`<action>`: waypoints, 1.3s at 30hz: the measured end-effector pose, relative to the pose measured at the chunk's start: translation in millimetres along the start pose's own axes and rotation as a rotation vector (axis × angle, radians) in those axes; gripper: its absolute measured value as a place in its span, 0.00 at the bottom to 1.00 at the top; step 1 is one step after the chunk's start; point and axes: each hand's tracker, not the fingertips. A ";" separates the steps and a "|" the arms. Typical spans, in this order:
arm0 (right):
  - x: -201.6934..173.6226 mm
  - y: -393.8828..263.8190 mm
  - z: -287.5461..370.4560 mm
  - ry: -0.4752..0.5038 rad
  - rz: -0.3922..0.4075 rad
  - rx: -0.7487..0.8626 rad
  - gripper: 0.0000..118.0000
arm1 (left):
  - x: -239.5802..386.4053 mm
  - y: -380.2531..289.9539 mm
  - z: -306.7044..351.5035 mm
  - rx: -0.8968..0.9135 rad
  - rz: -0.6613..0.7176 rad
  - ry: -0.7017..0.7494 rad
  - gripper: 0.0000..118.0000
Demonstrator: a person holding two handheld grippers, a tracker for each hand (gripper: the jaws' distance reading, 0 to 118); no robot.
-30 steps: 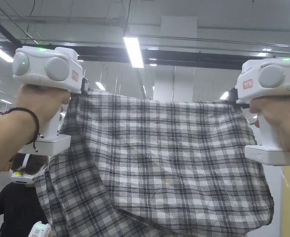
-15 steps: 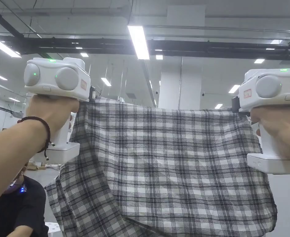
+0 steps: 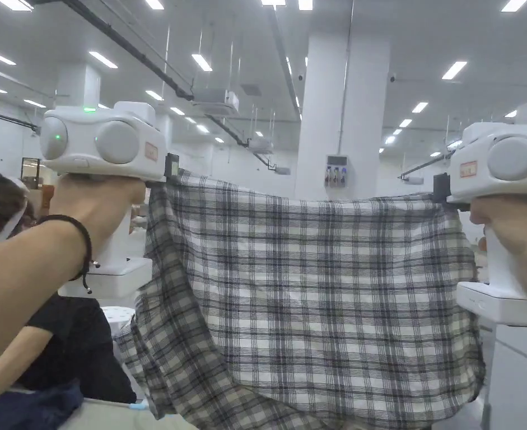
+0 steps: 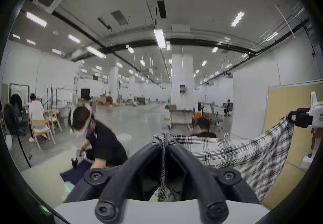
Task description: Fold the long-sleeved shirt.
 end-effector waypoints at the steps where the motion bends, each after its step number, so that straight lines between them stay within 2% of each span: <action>1: 0.1 -18.1 -4.5 0.017 -0.004 -0.029 0.00 | -3.3 -19.8 -4.3 -0.045 0.010 0.017 0.00; 8: -8.1 -148.3 -17.4 0.017 0.003 -0.289 0.00 | -10.1 -153.9 -3.2 -0.323 0.003 0.004 0.00; 13: -2.5 -199.2 8.3 0.037 -0.065 -0.372 0.00 | -13.4 -201.8 27.1 -0.423 0.040 -0.009 0.00; 14: 0.9 -205.9 21.1 0.046 -0.074 -0.378 0.00 | -16.0 -207.2 40.0 -0.435 0.058 -0.007 0.00; 16: 10.2 -221.5 50.8 0.076 -0.153 -0.400 0.00 | -20.0 -218.8 69.9 -0.484 0.126 -0.016 0.00; 18: 19.0 -239.1 89.0 0.093 -0.198 -0.435 0.00 | -24.1 -234.3 111.9 -0.485 0.167 -0.009 0.00; 21: 32.7 -268.5 158.5 0.117 -0.192 -0.454 0.00 | -28.9 -260.3 187.0 -0.519 0.241 -0.040 0.00; 25: 53.2 -314.0 262.2 0.137 -0.212 -0.506 0.00 | -29.8 -297.7 299.0 -0.540 0.235 -0.065 0.00; 29: 75.0 -375.1 357.3 0.151 -0.334 -0.595 0.00 | -39.4 -338.8 388.2 -0.580 0.267 -0.074 0.00; 35: 90.8 -461.4 463.4 0.142 -0.366 -0.772 0.00 | -29.1 -408.1 498.8 -0.804 0.169 -0.063 0.00; 39: 87.3 -522.8 472.1 0.085 -0.321 -0.929 0.00 | -17.3 -469.0 511.3 -1.004 0.091 -0.056 0.00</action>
